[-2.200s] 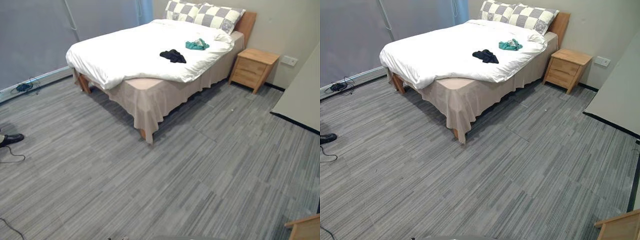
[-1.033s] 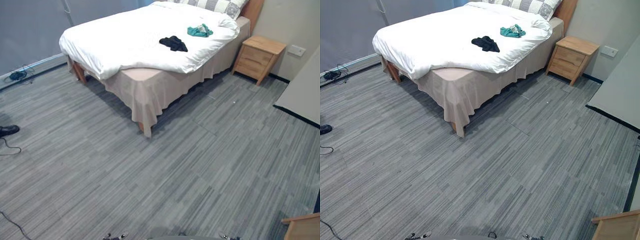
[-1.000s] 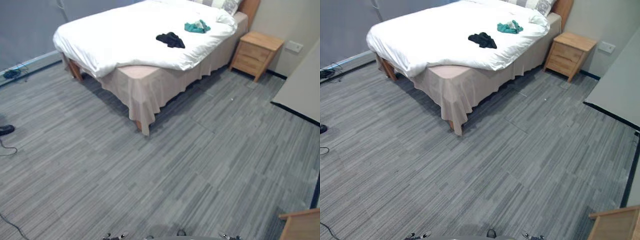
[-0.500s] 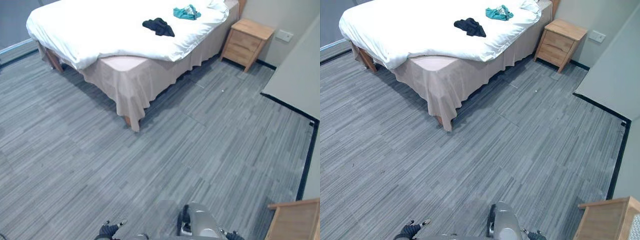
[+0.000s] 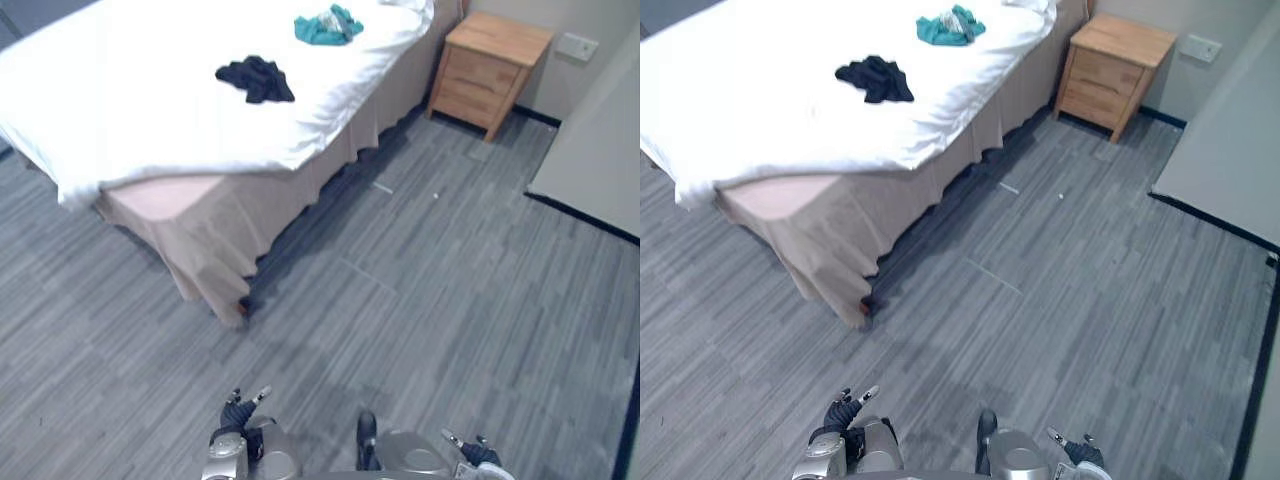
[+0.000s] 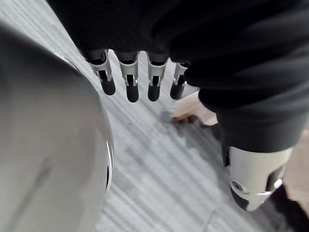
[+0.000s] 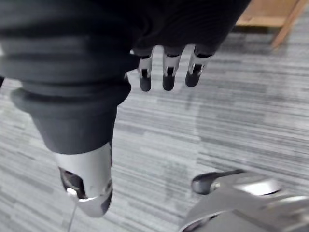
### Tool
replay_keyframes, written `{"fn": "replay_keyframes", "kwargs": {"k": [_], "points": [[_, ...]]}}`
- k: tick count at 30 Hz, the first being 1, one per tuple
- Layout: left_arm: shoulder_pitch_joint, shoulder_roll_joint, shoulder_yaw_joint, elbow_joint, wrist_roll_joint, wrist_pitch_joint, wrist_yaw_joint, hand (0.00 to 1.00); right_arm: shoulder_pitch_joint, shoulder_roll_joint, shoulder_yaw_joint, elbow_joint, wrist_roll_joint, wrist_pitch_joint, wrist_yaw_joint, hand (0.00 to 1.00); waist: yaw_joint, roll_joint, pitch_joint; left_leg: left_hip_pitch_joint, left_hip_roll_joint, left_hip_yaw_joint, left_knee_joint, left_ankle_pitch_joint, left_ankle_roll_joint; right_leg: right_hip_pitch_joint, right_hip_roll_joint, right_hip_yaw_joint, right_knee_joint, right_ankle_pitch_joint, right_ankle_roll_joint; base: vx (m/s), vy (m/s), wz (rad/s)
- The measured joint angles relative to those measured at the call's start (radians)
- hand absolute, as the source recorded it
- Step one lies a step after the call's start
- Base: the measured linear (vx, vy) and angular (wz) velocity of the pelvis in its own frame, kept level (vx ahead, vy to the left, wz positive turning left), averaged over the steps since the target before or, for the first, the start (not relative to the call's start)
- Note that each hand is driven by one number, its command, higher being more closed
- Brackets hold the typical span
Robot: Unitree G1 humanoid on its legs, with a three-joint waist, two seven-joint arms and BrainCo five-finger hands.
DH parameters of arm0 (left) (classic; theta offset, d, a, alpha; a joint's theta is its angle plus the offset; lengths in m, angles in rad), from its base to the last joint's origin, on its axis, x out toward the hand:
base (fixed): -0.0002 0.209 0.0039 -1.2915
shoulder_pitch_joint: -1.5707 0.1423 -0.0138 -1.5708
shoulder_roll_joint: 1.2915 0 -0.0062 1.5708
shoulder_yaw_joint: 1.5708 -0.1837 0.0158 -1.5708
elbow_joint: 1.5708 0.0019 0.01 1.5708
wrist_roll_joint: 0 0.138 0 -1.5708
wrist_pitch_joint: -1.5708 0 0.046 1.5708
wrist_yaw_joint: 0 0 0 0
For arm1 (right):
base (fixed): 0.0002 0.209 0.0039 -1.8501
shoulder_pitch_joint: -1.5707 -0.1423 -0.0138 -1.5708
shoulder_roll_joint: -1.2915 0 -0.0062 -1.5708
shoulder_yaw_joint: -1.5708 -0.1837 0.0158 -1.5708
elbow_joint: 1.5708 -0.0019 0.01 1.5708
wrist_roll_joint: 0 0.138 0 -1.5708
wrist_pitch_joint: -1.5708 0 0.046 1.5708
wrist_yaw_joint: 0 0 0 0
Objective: Tidy the bed and pick cloth on bed and put in laundry
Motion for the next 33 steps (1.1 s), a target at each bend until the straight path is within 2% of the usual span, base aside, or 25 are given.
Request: {"fn": "replay_keyframes", "kwargs": {"k": [1, 2, 3, 4, 5, 6, 7, 8, 9, 10, 11, 12, 13, 14, 15, 16, 17, 18, 19, 20, 21, 22, 24, 29, 33], "points": [[-0.003, 0.0, -0.004, 0.001, -0.001, -0.001, 0.0, 0.0, -0.021, -0.001, 0.0, 0.026, -0.001, -0.001, 0.0, 0.0, 0.011, -0.008, -0.002, 0.0, -0.061, 0.083, -0.209, 0.008, 0.003, 0.03, -0.021, -0.004, -0.014, -0.016, 0.024, 0.61, 0.064, -0.28], [-0.002, 0.0, -0.007, 0.004, -0.001, -0.001, 0.0, 0.0, -0.026, -0.002, -0.002, 0.031, -0.002, -0.002, 0.0, 0.0, 0.012, -0.01, -0.007, 0.014, -0.088, 0.137, -0.305, 0.024, 0.016, 0.047, -0.029, -0.011, -0.025, -0.026, 0.04, 0.76, 0.135, -0.1], [0.003, -0.001, -0.016, 0.019, 0.0, 0.002, 0.0, 0.0, -0.023, -0.008, -0.002, 0.034, -0.002, -0.003, 0.001, 0.0, 0.012, 0.0, -0.019, 0.028, -0.127, 0.27, -0.437, 0.095, 0.103, 0.086, -0.03, -0.025, -0.033, -0.053, 0.077, 0.64, 0.152, 0.14], [0.007, -0.002, -0.016, 0.046, 0.0, 0.002, -0.001, 0.0, -0.01, -0.013, -0.001, 0.039, -0.003, -0.003, 0.002, 0.0, 0.012, 0.023, -0.037, 0.056, -0.143, 0.385, -0.475, 0.123, 0.29, 0.134, -0.012, -0.034, -0.026, -0.081, 0.114, 0.8, 0.24, 0.53], [-0.004, 0.013, -0.017, 0.073, 0.002, 0.006, -0.002, 0.0, -0.008, 0.006, 0.0, 0.061, -0.003, -0.003, 0.002, 0.0, -0.004, -0.012, -0.054, 0.082, -0.19, 0.387, -0.48, 0.073, 0.303, 0.143, -0.044, -0.054, 0.031, -0.107, 0.141, 0.69, 0.265, 0.79], [0.002, 0.022, -0.023, 0.076, 0.006, 0.009, -0.003, 0.0, -0.007, 0.003, 0.0, 0.073, -0.011, -0.001, 0.006, 0.0, -0.01, -0.027, -0.07, 0.105, -0.223, 0.347, -0.52, 0.06, 0.284, 0.094, -0.078, -0.068, 0.176, -0.121, 0.17, 0.79, 0.339, 1.01], [0.004, 0.035, -0.04, 0.088, 0.006, 0.009, -0.003, 0.0, -0.011, 0.001, 0.0, 0.076, -0.03, -0.004, 0.008, 0.0, -0.012, -0.035, -0.071, 0.154, -0.267, 0.305, -0.578, 0.05, 0.266, -0.01, -0.116, -0.09, 0.462, -0.096, 0.233, 0.63, 0.278, 0.86], [0.004, 0.037, -0.05, 0.094, 0.006, 0.011, -0.003, 0.0, -0.012, -0.001, 0.001, 0.077, -0.035, -0.005, 0.008, 0.0, -0.016, -0.04, -0.071, 0.173, -0.285, 0.274, -0.591, 0.042, 0.258, -0.075, -0.138, -0.083, 0.62, -0.081, 0.269, 0.57, 0.225, 1.19], [0.001, 0.047, -0.081, 0.105, 0.006, 0.022, -0.002, 0.0, -0.012, -0.007, 0.001, 0.082, -0.038, -0.007, 0.007, 0.0, -0.032, -0.041, -0.071, 0.208, -0.306, 0.208, -0.603, 0.026, 0.251, -0.167, -0.159, -0.063, 0.812, -0.095, 0.267, 0.45, 0.125, 1.23], [0.001, 0.054, -0.088, 0.122, 0.006, 0.024, -0.003, 0.0, -0.011, -0.008, 0.001, 0.083, -0.037, -0.003, 0.008, 0.0, -0.041, -0.039, -0.07, 0.231, -0.31, 0.177, -0.608, 0.021, 0.242, -0.197, -0.169, -0.064, 0.855, -0.118, 0.267, 0.57, 0.096, 1.73], [0.001, 0.063, -0.094, 0.134, 0.004, 0.028, -0.002, 0.0, -0.009, -0.014, 0.001, 0.082, -0.037, -0.003, 0.007, 0.0, -0.045, -0.022, -0.059, 0.294, -0.317, 0.112, -0.623, 0.018, 0.234, -0.252, -0.206, -0.094, 0.848, -0.162, 0.252, 0.46, 0.028, 1.36], [0.001, 0.067, -0.099, 0.135, 0.004, 0.029, -0.002, 0.0, -0.008, -0.019, 0.003, 0.083, -0.037, -0.003, 0.007, 0.0, -0.045, -0.021, -0.058, 0.317, -0.316, 0.086, -0.628, 0.018, 0.233, -0.268, -0.21, -0.098, 0.808, -0.175, 0.238, 0.65, -0.086, 1.61], [0.002, 0.074, -0.104, 0.136, 0.004, 0.028, -0.002, 0.0, -0.008, -0.022, 0.005, 0.083, -0.037, -0.003, 0.007, 0.0, -0.044, -0.016, -0.055, 0.358, -0.307, 0.029, -0.638, 0.017, 0.205, -0.29, -0.206, -0.072, 0.672, -0.185, 0.223, 0.61, -0.197, 1.54], [0.002, 0.08, -0.106, 0.139, 0.004, 0.028, -0.002, 0.0, -0.007, -0.022, 0.009, 0.083, -0.037, -0.003, 0.007, 0.0, -0.044, -0.016, -0.056, 0.389, -0.302, -0.023, -0.651, 0.01, 0.168, -0.297, -0.191, -0.008, 0.506, -0.169, 0.227, 0.58, -0.241, 1.64], [0.002, 0.082, -0.108, 0.14, 0.004, 0.027, -0.003, 0.0, -0.006, -0.021, 0.009, 0.084, -0.037, -0.003, 0.007, 0.0, -0.044, -0.019, -0.059, 0.4, -0.301, -0.047, -0.659, 0.003, 0.156, -0.304, -0.186, 0.04, 0.416, -0.144, 0.232, 0.44, -0.276, 1.69], [0.003, 0.087, -0.109, 0.14, 0.005, 0.027, -0.002, 0.0, -0.006, -0.016, 0.008, 0.086, -0.037, -0.002, 0.007, 0.0, -0.044, -0.03, -0.063, 0.416, -0.303, -0.081, -0.674, -0.015, 0.127, -0.319, -0.185, 0.133, 0.268, -0.076, 0.233, 0.43, -0.344, 1.59], [0.011, 0.093, -0.101, 0.143, 0.004, 0.028, -0.002, 0.0, -0.007, -0.005, 0.004, 0.099, -0.035, -0.002, 0.008, 0.0, -0.041, -0.069, -0.07, 0.433, -0.313, -0.112, -0.677, -0.027, 0.1, -0.33, -0.19, 0.221, 0.15, 0.067, 0.232, 0.43, -0.383, 1.49], [0.019, 0.096, -0.078, 0.137, -0.001, 0.028, -0.003, 0.0, -0.005, 0.004, -0.002, 0.105, -0.031, -0.001, 0.008, 0.0, -0.037, -0.092, -0.074, 0.443, -0.323, -0.128, -0.676, -0.035, 0.084, -0.332, -0.195, 0.252, 0.12, 0.168, 0.22, 0.42, -0.456, 1.16], [0.019, 0.098, -0.029, 0.139, 0.001, 0.026, -0.001, 0.0, -0.001, 0.016, -0.015, 0.119, -0.027, -0.001, 0.011, 0.0, -0.025, -0.101, -0.074, 0.474, -0.325, -0.15, -0.683, -0.054, 0.051, -0.333, -0.201, 0.252, 0.166, 0.162, 0.216, 0.32, -0.378, 0.56], [0.021, 0.076, -0.006, 0.141, 0.003, 0.029, -0.001, 0.0, -0.005, 0.0, -0.023, 0.12, -0.022, -0.001, 0.017, 0.0, -0.02, -0.071, -0.082, 0.477, -0.295, -0.144, -0.685, -0.05, 0.038, -0.331, -0.175, 0.239, 0.175, 0.155, 0.207, 0.36, -0.407, 0.42], [0.037, 0.035, 0.021, 0.142, 0.006, 0.028, -0.003, 0.0, 0.001, -0.022, -0.036, 0.118, -0.019, -0.002, 0.021, 0.0, -0.021, -0.026, -0.102, 0.479, -0.241, -0.12, -0.689, -0.054, 0.01, -0.293, -0.136, 0.204, 0.115, 0.151, 0.187, 0.32, -0.324, 0.16], [0.039, 0.004, 0.036, 0.141, 0.007, 0.026, -0.003, 0.0, 0.002, -0.029, -0.044, 0.113, -0.018, 0.0, 0.023, 0.0, -0.02, 0.005, -0.105, 0.485, -0.203, -0.118, -0.689, -0.056, -0.003, -0.259, -0.103, 0.182, 0.07, 0.161, 0.172, 0.29, -0.288, 0.24], [0.038, -0.013, 0.05, 0.138, 0.006, 0.026, -0.005, 0.0, 0.006, -0.028, -0.051, 0.109, -0.004, 0.0, 0.023, 0.0, -0.021, 0.013, -0.11, 0.488, -0.164, -0.123, -0.698, -0.034, -0.037, -0.225, -0.068, 0.149, 0.029, 0.166, 0.147, 0.2, -0.236, 0.29], [0.037, -0.005, 0.068, 0.113, -0.007, 0.027, 0.0, 0.0, 0.029, -0.017, -0.068, 0.108, 0.0, -0.001, 0.021, 0.0, -0.017, 0.009, -0.118, 0.49, -0.143, -0.126, -0.719, -0.002, -0.045, -0.182, -0.053, 0.102, -0.026, 0.17, 0.122, 0.07, -0.105, 0.25], [0.059, 0.042, 0.078, -0.148, -0.076, 0.018, 0.071, 0.0, 0.062, -0.005, -0.063, 0.07, 0.009, -0.008, -0.002, 0.0, -0.01, 0.006, -0.123, 0.472, -0.147, -0.127, -0.719, -0.002, -0.046, -0.166, -0.054, 0.08, -0.087, 0.208, 0.123, -0.02, -0.005, 0.13]]}}
